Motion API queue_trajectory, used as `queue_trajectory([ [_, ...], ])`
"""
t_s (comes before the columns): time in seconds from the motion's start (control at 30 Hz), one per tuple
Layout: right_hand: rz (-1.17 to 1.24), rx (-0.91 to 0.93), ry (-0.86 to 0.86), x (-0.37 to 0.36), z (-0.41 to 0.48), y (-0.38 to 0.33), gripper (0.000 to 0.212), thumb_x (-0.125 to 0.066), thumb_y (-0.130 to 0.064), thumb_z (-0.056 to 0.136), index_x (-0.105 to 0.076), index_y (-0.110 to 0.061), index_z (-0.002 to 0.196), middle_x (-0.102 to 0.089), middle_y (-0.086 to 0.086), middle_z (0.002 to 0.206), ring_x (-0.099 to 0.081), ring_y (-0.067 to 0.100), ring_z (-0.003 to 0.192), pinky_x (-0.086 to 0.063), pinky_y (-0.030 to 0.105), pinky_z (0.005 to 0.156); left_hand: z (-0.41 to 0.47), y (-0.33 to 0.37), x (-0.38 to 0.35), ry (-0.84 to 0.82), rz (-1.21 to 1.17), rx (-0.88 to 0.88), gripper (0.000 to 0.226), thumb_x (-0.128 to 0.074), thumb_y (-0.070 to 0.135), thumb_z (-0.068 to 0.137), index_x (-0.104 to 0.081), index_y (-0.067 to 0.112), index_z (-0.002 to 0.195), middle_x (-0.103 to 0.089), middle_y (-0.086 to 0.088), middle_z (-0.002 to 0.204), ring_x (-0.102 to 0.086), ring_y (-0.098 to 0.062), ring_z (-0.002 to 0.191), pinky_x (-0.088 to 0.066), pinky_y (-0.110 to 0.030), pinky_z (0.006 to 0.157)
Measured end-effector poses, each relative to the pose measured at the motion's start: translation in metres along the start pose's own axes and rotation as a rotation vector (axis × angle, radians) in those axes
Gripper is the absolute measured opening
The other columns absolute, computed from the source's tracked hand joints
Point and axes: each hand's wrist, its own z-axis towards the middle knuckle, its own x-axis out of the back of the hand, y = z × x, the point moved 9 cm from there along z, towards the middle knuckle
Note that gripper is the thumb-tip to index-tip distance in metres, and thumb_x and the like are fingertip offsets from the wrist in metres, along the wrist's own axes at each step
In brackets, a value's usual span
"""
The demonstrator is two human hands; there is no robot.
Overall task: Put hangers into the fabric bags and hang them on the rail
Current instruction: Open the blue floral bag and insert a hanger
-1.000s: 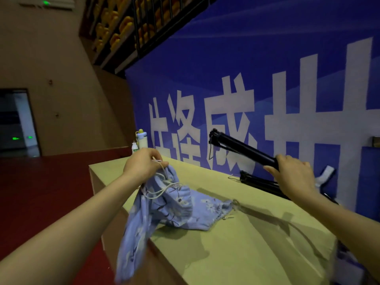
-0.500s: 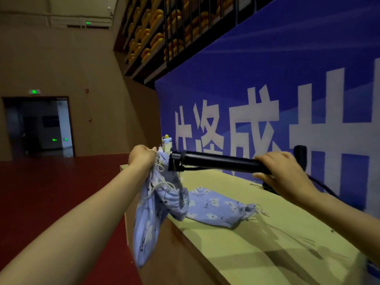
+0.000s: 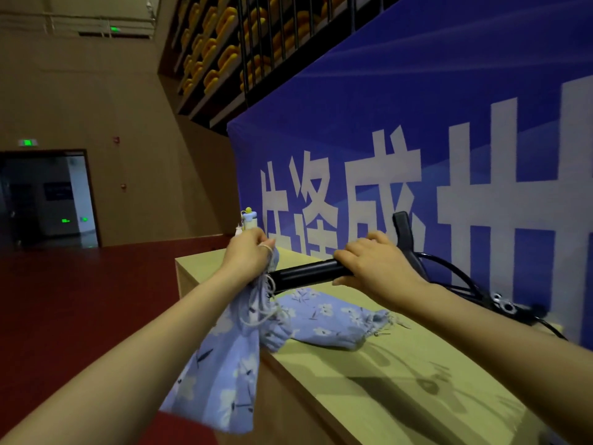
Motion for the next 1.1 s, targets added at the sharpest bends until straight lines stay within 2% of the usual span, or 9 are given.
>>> queue_trajectory([
  [0.2, -0.158, 0.132, 0.184, 0.030, 0.017, -0.026, 0.035, -0.071, -0.052, 0.073, -0.067, -0.021, 0.090, -0.069, -0.005, 0.078, -0.066, 0.018, 0.076, -0.045, 0.038, 0.095, -0.011, 0.024, -0.025, 0.054, 0.235, -0.166, 0.022, -0.037, 0.020, 0.097, -0.043, 0.015, 0.076, -0.052, -0.005, 0.084, -0.048, -0.029, 0.089, -0.029, -0.032, 0.073],
  [0.3, -0.176, 0.223, 0.268, 0.045, 0.019, -0.032, 0.033, -0.069, -0.047, 0.076, -0.067, -0.021, 0.095, -0.070, -0.005, 0.083, -0.065, 0.018, 0.085, -0.035, 0.041, 0.105, -0.011, 0.016, -0.043, -0.102, -0.142, -0.122, 0.029, -0.031, 0.025, 0.098, -0.037, 0.014, 0.071, -0.050, -0.012, 0.076, -0.060, -0.036, 0.078, -0.048, -0.044, 0.074],
  [0.4, -0.152, 0.203, 0.359, 0.055, 0.022, -0.032, 0.026, -0.061, -0.040, 0.084, -0.067, -0.021, 0.101, -0.070, -0.004, 0.096, -0.063, 0.020, 0.101, -0.022, 0.042, 0.109, -0.012, 0.010, -0.048, -0.120, -0.419, -0.012, 0.028, -0.029, 0.014, 0.099, -0.043, 0.006, 0.076, -0.053, -0.016, 0.065, -0.060, -0.027, 0.052, -0.050, -0.036, 0.059],
  [0.53, 0.165, 0.050, 0.669, 0.074, 0.002, -0.030, 0.012, -0.063, -0.013, 0.086, -0.068, -0.014, 0.096, -0.068, 0.002, 0.103, -0.058, 0.021, 0.101, -0.036, 0.036, 0.094, -0.017, 0.000, -0.050, -0.099, -0.807, 0.157, 0.022, -0.030, 0.004, 0.093, -0.047, 0.002, 0.080, -0.051, -0.018, 0.051, -0.050, -0.028, 0.047, -0.043, -0.034, 0.051],
  [0.6, 0.527, -0.193, 0.521, 0.049, 0.000, -0.012, 0.013, -0.056, -0.019, 0.091, -0.064, -0.012, 0.099, -0.062, 0.003, 0.103, -0.054, 0.022, 0.096, -0.038, 0.030, 0.084, -0.020, -0.003, -0.047, -0.102, -0.906, 0.208, 0.026, -0.029, 0.000, 0.090, -0.047, 0.005, 0.072, -0.052, -0.014, 0.040, -0.048, -0.025, 0.039, -0.041, -0.032, 0.050],
  [0.7, 1.237, -0.691, -0.465, -0.064, -0.013, -0.026, 0.050, -0.052, -0.057, 0.087, -0.053, -0.015, 0.115, -0.055, 0.000, 0.102, -0.053, 0.018, 0.086, -0.046, 0.032, 0.082, -0.023, -0.004, -0.046, -0.160, -1.030, 0.274, 0.028, -0.030, 0.004, 0.090, -0.045, 0.006, 0.067, -0.050, -0.014, 0.041, -0.046, -0.024, 0.038, -0.040, -0.030, 0.050],
  [0.8, 1.544, -0.733, -1.220, -0.096, -0.042, -0.088, 0.046, -0.043, -0.051, 0.095, -0.058, -0.011, 0.113, -0.065, 0.004, 0.110, -0.061, 0.020, 0.091, -0.050, 0.033, 0.087, -0.022, -0.010, -0.047, -0.179, -1.047, 0.334, 0.024, -0.029, 0.009, 0.091, -0.042, 0.006, 0.071, -0.050, -0.016, 0.044, -0.045, -0.025, 0.039, -0.042, -0.029, 0.050],
  [0.9, 1.502, -0.804, -1.184, -0.109, -0.037, -0.091, 0.027, -0.039, -0.014, 0.100, -0.052, -0.011, 0.076, -0.063, -0.001, 0.061, -0.060, 0.008, 0.050, -0.051, 0.018, 0.051, -0.021, -0.016, -0.047, -0.179, -1.056, 0.365, 0.024, -0.028, 0.010, 0.092, -0.041, 0.006, 0.073, -0.051, -0.016, 0.045, -0.046, -0.024, 0.040, -0.042, -0.029, 0.051],
  [1.1, 1.686, -1.090, -0.622, -0.098, -0.020, -0.039, 0.037, -0.036, 0.000, 0.095, -0.040, -0.010, 0.060, -0.041, 0.002, 0.044, -0.037, 0.010, 0.034, -0.036, 0.016, 0.036, -0.022, -0.029, -0.038, -0.098, -1.013, 0.384, 0.028, -0.028, -0.002, 0.087, -0.047, 0.000, 0.067, -0.052, -0.013, 0.037, -0.048, -0.023, 0.033, -0.045, -0.023, 0.042],
])
